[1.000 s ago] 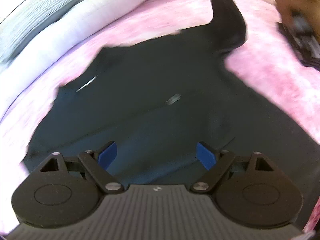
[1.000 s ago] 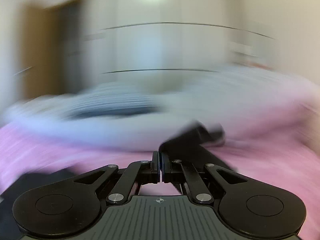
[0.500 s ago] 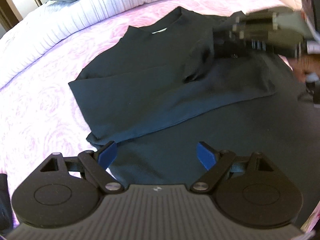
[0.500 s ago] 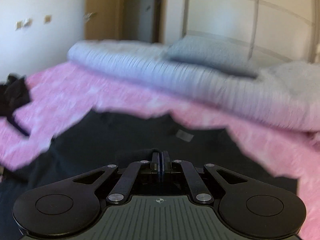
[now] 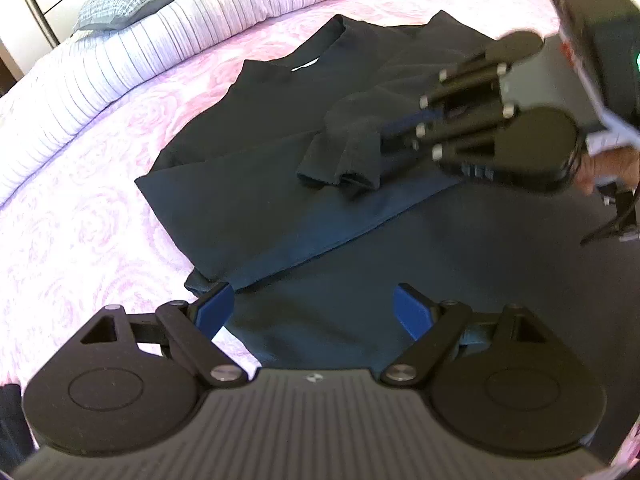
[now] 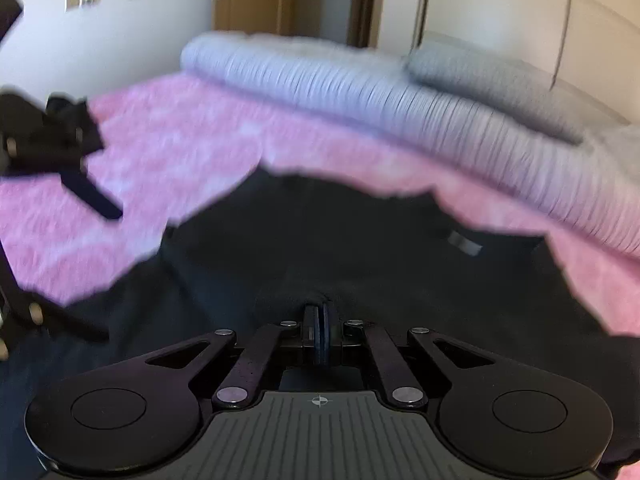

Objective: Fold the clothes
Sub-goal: 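Fold the held sleeve across the shirt body with the right gripper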

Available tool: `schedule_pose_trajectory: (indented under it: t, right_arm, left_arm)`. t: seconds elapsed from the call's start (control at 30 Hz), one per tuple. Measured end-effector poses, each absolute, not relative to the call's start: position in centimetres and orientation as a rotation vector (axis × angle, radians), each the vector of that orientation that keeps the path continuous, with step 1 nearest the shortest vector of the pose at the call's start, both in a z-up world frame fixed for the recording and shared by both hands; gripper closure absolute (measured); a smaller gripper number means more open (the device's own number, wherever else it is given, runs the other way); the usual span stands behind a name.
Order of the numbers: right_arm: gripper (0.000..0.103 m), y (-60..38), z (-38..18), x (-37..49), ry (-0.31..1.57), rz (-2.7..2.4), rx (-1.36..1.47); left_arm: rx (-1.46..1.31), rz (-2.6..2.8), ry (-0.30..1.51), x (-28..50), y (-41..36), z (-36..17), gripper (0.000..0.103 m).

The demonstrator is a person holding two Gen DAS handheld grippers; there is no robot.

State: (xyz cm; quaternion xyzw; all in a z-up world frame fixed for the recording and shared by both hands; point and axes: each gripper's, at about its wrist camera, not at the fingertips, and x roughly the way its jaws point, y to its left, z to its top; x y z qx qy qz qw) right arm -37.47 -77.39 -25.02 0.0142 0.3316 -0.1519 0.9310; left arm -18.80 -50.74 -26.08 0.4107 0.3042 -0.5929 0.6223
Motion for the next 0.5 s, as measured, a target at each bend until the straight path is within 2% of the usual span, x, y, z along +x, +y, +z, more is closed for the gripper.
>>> schedule_pose_trajectory:
  t: [0.1, 0.33, 0.5]
  right_arm:
    - [0.102, -77.7, -21.9, -39.6, 0.514, -0.403, 0.067]
    - [0.102, -75.4, -26.6, -37.8, 0.750, -0.203, -0.015]
    - [0.102, -75.4, -27.7, -36.5, 0.799, -0.185, -0.095]
  left_arm:
    - [0.922, -1.360, 0.700, -18.3, -50.5, -25.9, 0.019]
    - [0.935, -1.361, 0.726, -18.0, -50.6, -26.9, 0.019]
    - [0.940, -1.354, 0.733, -17.9, -50.3, -27.1, 0.019]
